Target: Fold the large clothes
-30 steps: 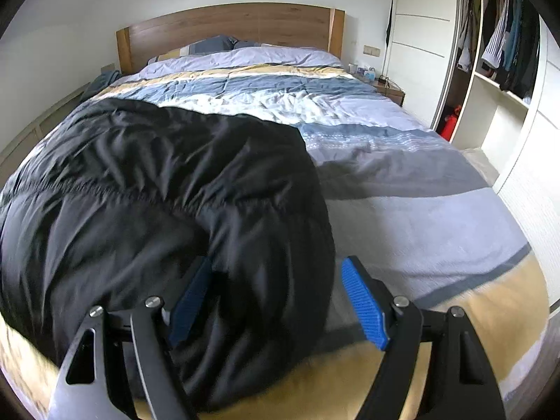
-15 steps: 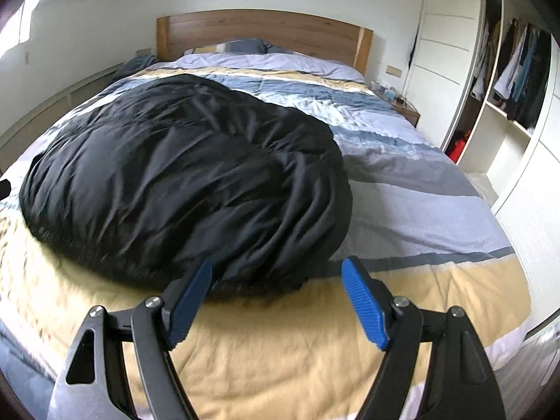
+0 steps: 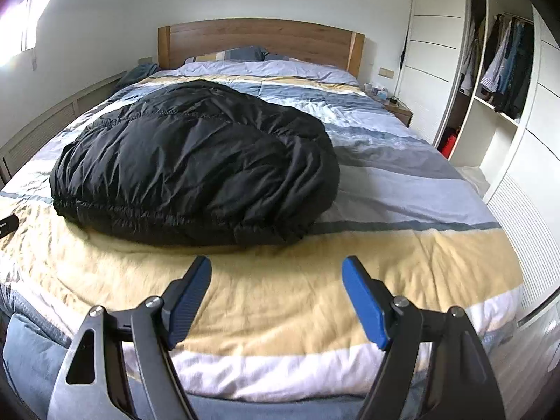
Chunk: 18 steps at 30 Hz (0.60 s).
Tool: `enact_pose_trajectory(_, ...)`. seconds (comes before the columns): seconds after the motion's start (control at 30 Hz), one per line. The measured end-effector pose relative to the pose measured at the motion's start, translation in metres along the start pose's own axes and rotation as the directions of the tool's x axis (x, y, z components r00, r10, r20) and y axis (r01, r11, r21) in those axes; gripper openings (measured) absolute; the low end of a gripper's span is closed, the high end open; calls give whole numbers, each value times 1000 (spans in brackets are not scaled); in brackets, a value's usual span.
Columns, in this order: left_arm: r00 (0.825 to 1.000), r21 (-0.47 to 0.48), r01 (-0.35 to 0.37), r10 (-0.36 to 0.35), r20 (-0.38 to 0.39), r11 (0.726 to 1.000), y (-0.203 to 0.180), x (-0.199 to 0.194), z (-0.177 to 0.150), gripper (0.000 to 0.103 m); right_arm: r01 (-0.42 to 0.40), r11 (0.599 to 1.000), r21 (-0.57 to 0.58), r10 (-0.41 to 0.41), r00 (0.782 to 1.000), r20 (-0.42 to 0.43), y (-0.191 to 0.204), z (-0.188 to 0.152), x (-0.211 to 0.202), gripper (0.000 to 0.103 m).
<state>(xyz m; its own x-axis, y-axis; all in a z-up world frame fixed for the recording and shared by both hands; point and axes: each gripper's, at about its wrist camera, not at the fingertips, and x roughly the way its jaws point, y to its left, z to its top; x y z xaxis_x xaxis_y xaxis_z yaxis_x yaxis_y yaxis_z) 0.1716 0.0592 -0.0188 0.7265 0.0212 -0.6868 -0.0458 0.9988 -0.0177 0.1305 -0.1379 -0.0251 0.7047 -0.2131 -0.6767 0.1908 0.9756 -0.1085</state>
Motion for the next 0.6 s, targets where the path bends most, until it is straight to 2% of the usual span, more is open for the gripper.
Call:
enact_pose_trajectory(0.3, 1000, 0, -6, 6, 4, 1000, 4, -18, -20, 103, 4, 1000, 6, -5, 1000, 23, -5, -9, -23, 76)
enact_pose_trajectory(0.6, 999, 23, -20, 19, 33, 1000, -5, -33, -24, 103, -2, 1000, 14, 1, 1000, 30, -7, -14, -33, 76)
